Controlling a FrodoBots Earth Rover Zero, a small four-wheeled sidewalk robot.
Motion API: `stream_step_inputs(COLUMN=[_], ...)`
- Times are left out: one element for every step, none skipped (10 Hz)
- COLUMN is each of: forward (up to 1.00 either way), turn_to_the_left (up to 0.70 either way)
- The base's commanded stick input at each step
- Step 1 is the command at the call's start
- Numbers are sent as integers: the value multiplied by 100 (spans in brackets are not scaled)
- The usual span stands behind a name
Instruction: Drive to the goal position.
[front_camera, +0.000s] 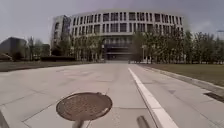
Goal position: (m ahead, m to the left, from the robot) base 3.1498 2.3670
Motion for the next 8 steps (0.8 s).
stream_step_inputs(forward=[70, 70, 70, 70, 70, 70, 70, 70], turn_to_the_left=[0, 0, 0, 0, 0, 15, 35, 35])
